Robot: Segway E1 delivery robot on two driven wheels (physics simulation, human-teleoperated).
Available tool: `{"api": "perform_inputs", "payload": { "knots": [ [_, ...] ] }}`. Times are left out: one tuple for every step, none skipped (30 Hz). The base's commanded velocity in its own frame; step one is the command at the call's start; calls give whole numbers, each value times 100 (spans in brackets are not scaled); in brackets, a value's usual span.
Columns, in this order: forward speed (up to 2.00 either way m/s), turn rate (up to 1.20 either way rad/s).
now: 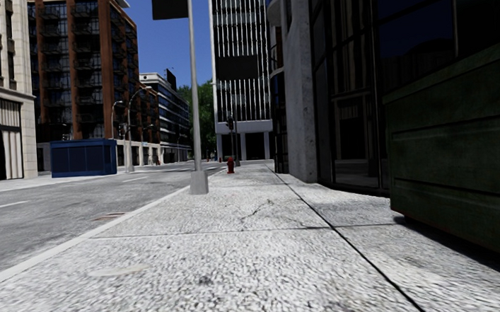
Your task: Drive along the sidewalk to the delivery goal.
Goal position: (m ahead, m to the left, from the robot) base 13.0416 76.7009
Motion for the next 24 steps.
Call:
{"api": "perform_inputs", "payload": {
  "knots": [
    [200, 0],
    [200, 0],
    [200, -7],
    [200, -9],
    [200, -9],
    [200, -15],
    [200, -19],
    [200, -22],
    [200, -23],
    [200, -23],
    [200, -24],
    [200, -11],
    [200, 0],
    [200, 0],
    [200, 0],
    [200, 0],
    [200, 0],
    [200, 0],
    [200, 0],
    [200, 0],
    [200, 0],
    [200, 0],
    [200, 0],
    [200, 0]
  ]
}}
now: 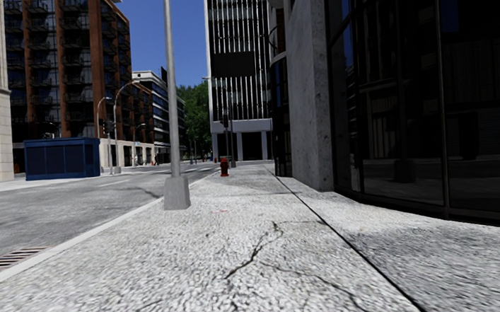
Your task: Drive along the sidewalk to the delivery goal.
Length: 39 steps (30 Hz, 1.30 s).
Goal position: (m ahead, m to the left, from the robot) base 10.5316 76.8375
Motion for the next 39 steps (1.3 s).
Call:
{"api": "perform_inputs", "payload": {
  "knots": [
    [200, 0],
    [200, 0],
    [200, 0],
    [200, 0],
    [200, 0],
    [200, 0],
    [200, 0],
    [200, 0],
    [200, 0],
    [200, 0],
    [200, 0],
    [200, 0],
    [200, 0],
    [200, 0],
    [200, 0],
    [200, 0],
    [200, 0],
    [200, 0],
    [200, 0],
    [200, 0],
    [200, 0],
    [200, 0],
    [200, 0],
    [200, 0],
    [200, 0],
    [200, 0],
    [200, 0],
    [200, 0],
    [200, 0],
    [200, 0],
    [200, 0],
    [200, 0],
    [200, 0],
    [200, 0],
    [200, 0],
    [200, 0],
    [200, 0],
    [200, 0],
    [200, 0]
  ]
}}
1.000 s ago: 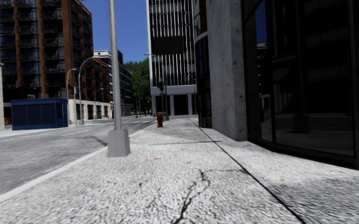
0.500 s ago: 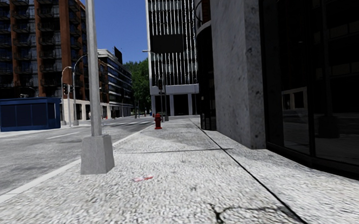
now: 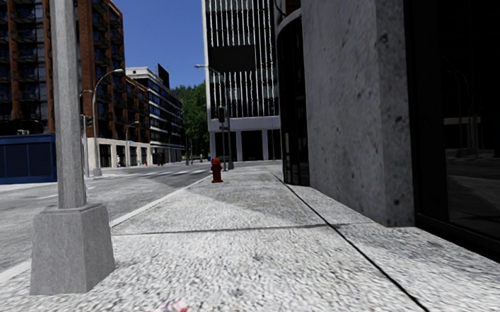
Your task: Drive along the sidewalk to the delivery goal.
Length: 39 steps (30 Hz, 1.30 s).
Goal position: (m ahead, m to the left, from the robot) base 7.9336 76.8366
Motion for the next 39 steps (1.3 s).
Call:
{"api": "perform_inputs", "payload": {
  "knots": [
    [200, 0],
    [200, 0],
    [200, 0],
    [200, 0],
    [200, 0],
    [200, 0],
    [200, 0],
    [200, 0],
    [200, 0],
    [200, 0],
    [200, 0],
    [200, 0],
    [200, 0],
    [200, 0],
    [200, 0],
    [200, 0],
    [200, 0],
    [200, 0],
    [200, 0],
    [200, 0],
    [200, 0],
    [200, 0],
    [200, 0],
    [200, 0],
    [200, 0],
    [200, 0],
    [200, 0],
    [200, 0],
    [200, 0],
    [200, 0],
    [200, 0],
    [200, 0],
    [200, 0],
    [200, 0],
    [200, 0],
    [200, 0],
    [200, 0],
    [200, 0],
    [200, 0]
  ]
}}
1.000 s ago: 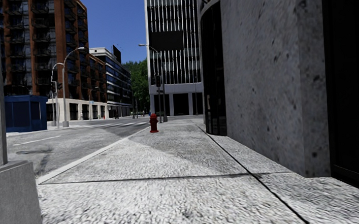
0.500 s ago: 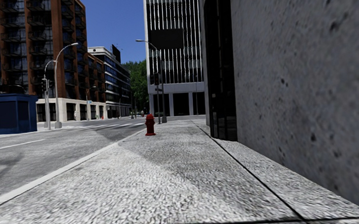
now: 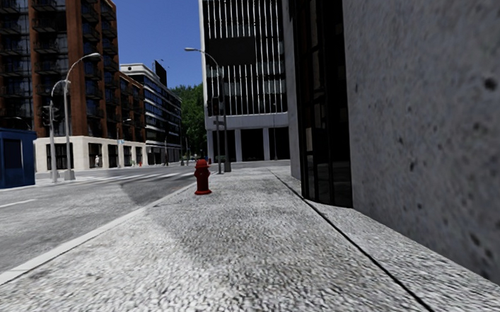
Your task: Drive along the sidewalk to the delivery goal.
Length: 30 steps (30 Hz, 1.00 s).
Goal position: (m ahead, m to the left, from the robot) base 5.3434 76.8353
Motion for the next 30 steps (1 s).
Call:
{"api": "perform_inputs", "payload": {
  "knots": [
    [200, 0],
    [200, 0],
    [200, 0],
    [200, 0],
    [200, 0],
    [200, 0],
    [200, 0],
    [200, 0],
    [200, 0],
    [200, 0],
    [200, 0],
    [200, 0],
    [200, 0],
    [200, 0],
    [200, 0],
    [200, 0],
    [200, 0],
    [200, 0],
    [200, 0],
    [200, 0],
    [200, 0],
    [200, 0],
    [200, 0],
    [200, 0],
    [200, 0],
    [200, 0],
    [200, 0],
    [200, 0],
    [200, 0],
    [200, 0]
  ]
}}
